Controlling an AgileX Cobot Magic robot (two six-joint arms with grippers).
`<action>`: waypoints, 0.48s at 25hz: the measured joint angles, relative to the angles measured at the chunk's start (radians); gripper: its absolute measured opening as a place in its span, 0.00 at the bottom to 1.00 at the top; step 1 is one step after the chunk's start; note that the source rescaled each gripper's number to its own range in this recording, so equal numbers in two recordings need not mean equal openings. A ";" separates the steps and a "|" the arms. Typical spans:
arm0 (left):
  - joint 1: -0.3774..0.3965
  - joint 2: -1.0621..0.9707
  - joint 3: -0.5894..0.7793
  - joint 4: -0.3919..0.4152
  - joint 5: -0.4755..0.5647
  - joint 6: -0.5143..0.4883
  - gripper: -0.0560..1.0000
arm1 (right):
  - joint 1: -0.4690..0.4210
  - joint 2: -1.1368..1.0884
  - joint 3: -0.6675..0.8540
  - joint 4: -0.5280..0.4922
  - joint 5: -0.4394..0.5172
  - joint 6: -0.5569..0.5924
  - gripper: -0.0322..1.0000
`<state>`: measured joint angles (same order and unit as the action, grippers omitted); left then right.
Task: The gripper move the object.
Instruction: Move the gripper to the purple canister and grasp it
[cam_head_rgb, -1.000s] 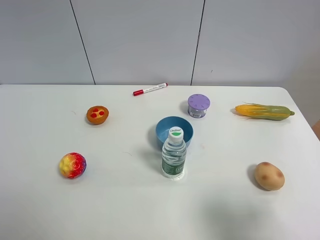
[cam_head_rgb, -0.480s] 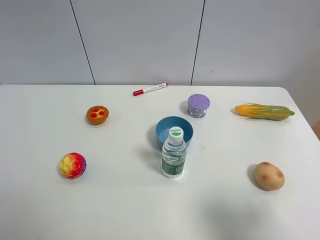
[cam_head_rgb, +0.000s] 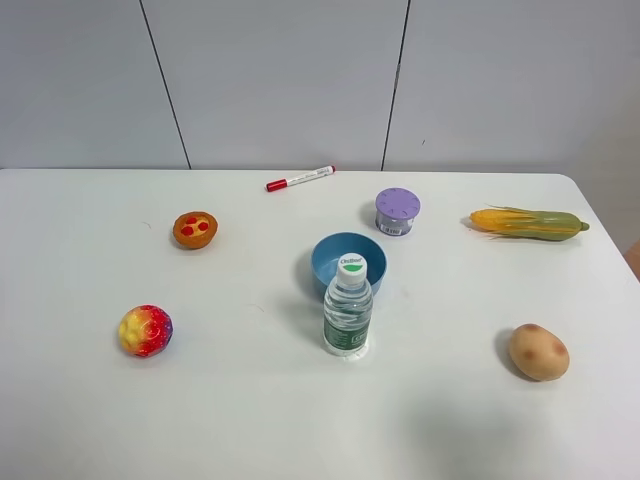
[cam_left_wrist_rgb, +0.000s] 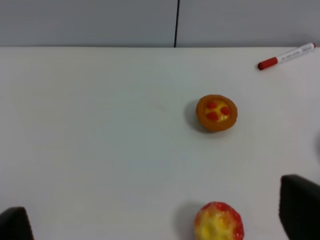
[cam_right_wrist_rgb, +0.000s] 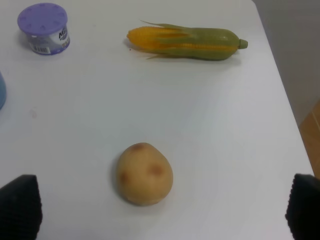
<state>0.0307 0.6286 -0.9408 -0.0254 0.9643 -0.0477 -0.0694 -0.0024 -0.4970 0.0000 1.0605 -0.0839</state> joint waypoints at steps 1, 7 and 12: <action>0.000 0.051 -0.032 -0.002 -0.007 0.008 1.00 | 0.000 0.000 0.000 0.000 0.000 0.000 1.00; -0.047 0.333 -0.232 -0.039 -0.021 0.073 1.00 | 0.000 0.000 0.000 0.000 0.000 0.000 1.00; -0.262 0.558 -0.424 -0.018 -0.034 0.079 1.00 | 0.000 0.000 0.000 0.000 0.000 0.000 1.00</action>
<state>-0.2310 1.1870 -1.3652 -0.0429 0.9305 0.0315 -0.0694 -0.0024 -0.4970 0.0000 1.0605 -0.0839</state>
